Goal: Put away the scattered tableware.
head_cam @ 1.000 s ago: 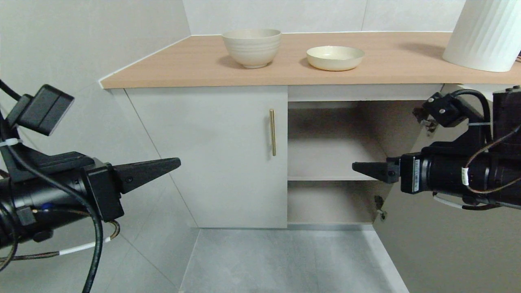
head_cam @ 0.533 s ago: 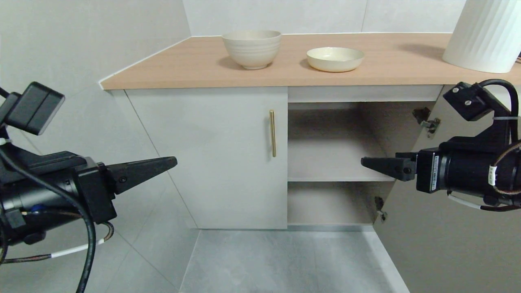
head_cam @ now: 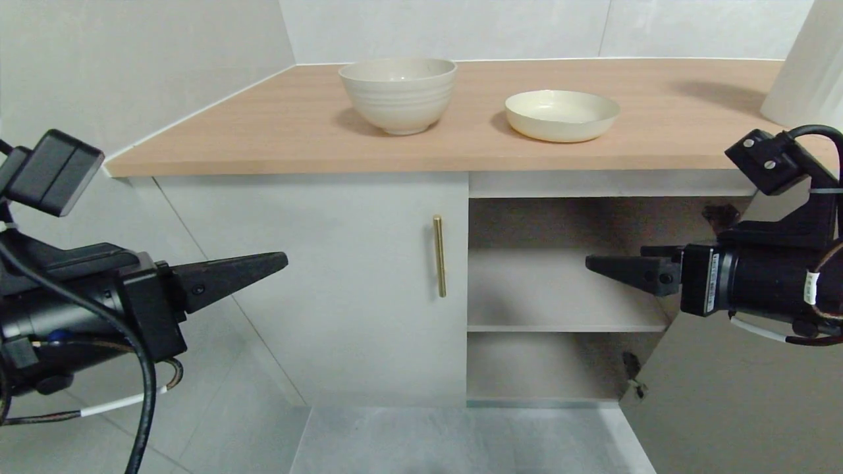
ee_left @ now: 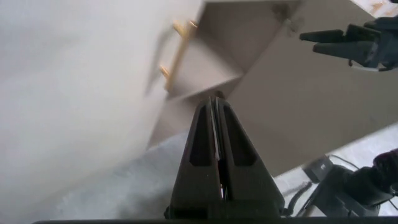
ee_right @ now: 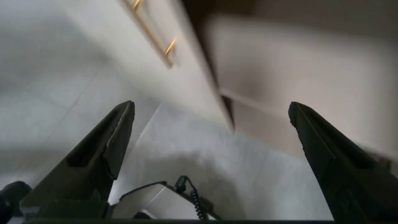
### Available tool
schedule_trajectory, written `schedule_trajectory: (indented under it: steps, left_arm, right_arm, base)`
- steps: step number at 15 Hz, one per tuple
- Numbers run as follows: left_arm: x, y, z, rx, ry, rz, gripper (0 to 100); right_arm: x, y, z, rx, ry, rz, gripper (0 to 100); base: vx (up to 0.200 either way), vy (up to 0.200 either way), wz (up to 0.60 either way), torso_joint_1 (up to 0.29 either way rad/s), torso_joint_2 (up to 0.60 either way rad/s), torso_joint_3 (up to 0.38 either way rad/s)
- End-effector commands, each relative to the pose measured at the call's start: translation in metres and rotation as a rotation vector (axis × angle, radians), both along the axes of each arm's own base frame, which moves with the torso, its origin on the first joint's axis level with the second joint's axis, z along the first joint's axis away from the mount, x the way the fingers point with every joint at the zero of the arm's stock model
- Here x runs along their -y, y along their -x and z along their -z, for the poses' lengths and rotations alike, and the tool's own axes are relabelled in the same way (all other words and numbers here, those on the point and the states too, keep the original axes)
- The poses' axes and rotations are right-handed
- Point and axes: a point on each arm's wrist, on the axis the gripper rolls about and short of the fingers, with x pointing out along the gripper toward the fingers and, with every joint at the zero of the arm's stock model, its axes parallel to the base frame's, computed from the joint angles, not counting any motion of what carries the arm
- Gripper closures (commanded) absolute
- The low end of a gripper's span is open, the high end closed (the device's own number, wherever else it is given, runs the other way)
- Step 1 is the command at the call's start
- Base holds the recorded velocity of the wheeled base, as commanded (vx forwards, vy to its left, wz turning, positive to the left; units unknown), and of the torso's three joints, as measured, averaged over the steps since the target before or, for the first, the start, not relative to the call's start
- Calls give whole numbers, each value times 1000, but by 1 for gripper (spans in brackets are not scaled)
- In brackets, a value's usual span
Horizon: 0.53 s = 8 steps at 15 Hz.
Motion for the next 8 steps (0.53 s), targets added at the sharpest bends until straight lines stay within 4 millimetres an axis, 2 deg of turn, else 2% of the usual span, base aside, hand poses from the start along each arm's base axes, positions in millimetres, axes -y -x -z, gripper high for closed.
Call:
schedule_trajectory:
  steps: [1, 4, 8]
  left_arm:
    - [0, 0, 1, -4, -1, 1, 100]
    - [-1, 3, 0, 4, 7, 20, 100]
    - [0, 3, -1, 4, 9, 25, 100]
  right_arm:
    - [3, 5, 1, 1, 0, -4, 0]
    - [7, 15, 10, 30, 49, -97, 0]
    - [11, 22, 11, 65, 84, -143, 0]
  base:
    - [0, 0, 0, 0, 0, 0]
    - [0, 0, 0, 0, 0, 0]
    - [0, 0, 0, 0, 0, 0]
